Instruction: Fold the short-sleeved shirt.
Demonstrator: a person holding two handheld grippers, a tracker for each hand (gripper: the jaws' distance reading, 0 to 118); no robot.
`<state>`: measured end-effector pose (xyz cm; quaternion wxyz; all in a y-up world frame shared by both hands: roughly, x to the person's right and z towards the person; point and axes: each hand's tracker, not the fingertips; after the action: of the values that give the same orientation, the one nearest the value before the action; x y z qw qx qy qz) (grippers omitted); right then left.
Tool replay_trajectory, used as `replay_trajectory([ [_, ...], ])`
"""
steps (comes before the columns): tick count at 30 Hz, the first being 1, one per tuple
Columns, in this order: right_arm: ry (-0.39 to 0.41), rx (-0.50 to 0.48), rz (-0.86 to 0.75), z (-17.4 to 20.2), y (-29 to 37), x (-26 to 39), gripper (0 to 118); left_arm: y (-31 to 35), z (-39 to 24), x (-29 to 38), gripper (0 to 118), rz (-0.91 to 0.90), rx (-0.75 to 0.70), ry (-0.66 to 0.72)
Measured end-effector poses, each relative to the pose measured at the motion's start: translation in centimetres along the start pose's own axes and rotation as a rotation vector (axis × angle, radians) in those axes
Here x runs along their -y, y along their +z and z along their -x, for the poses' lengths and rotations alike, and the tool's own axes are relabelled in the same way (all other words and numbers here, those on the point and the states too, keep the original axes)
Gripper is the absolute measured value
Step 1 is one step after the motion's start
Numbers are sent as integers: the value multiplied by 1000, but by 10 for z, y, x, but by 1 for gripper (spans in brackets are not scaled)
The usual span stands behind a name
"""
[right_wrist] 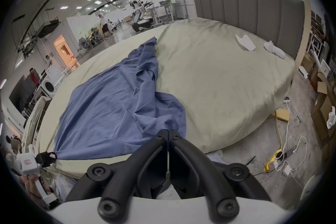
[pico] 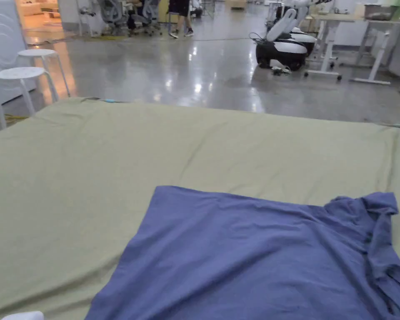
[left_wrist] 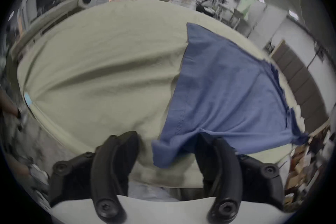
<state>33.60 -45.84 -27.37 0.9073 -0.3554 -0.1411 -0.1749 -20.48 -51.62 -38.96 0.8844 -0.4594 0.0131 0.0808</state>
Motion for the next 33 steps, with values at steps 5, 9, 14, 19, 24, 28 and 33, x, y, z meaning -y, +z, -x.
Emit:
replay_trajectory([
  [5, -8, 108, -68, -14, 12, 2, 65, 17, -2, 1, 7, -30, 112, 39],
  [9, -10, 136, -55, -21, 18, 0, 67, 13, -11, 2, 7, -9, 97, 32],
  [14, 10, 63, -20, -24, 18, 1, 67, -3, -2, -1, 7, 35, 120, 81],
  [19, 89, 49, 121, -10, -14, -3, 68, 0, -7, 2, 7, 31, 120, 73],
  [24, 155, 118, 291, 1, -51, -3, 23, 1, -6, 4, 7, 22, 124, 96],
  [28, 180, 119, 289, 1, -61, 0, 4, 8, -3, 2, 7, 4, 150, 138],
  [33, 139, 24, 180, 5, -52, -31, 4, 20, -4, -32, 7, -88, 251, 183],
])
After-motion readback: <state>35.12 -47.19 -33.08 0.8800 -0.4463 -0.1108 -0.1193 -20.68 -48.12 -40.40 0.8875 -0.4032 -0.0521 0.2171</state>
